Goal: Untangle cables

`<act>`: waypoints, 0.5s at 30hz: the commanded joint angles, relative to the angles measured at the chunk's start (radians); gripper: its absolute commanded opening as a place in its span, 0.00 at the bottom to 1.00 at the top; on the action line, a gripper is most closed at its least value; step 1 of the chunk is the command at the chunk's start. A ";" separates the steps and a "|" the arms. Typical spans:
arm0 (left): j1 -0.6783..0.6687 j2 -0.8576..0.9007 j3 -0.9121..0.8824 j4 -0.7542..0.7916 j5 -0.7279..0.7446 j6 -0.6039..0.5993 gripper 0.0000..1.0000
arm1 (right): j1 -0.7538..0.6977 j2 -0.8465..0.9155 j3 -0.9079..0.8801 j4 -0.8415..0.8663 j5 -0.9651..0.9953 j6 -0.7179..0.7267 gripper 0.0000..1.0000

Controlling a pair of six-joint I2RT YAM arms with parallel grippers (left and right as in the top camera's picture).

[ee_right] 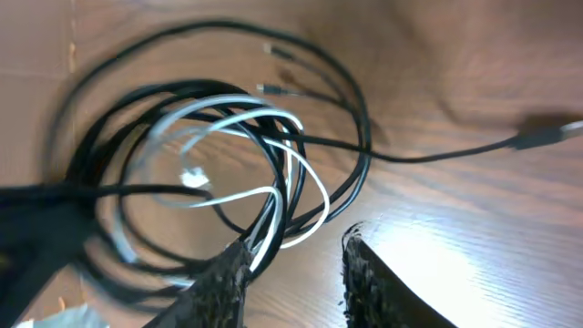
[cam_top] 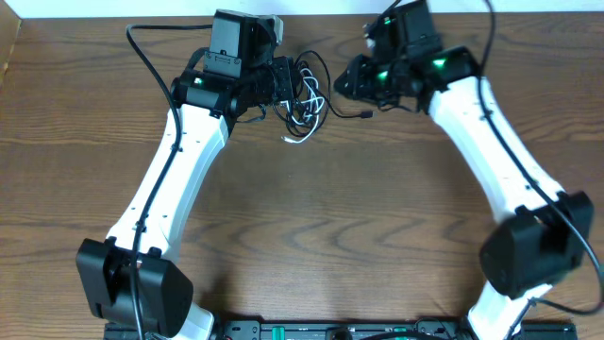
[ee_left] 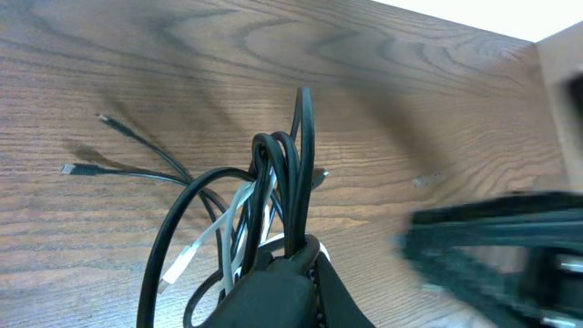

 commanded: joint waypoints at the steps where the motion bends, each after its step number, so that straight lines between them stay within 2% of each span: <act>1: -0.001 -0.002 0.012 0.005 0.020 -0.010 0.08 | 0.028 0.060 0.006 0.023 -0.033 0.062 0.31; 15: -0.001 -0.001 0.011 -0.006 0.020 -0.009 0.08 | 0.048 0.128 0.006 0.175 -0.115 0.106 0.30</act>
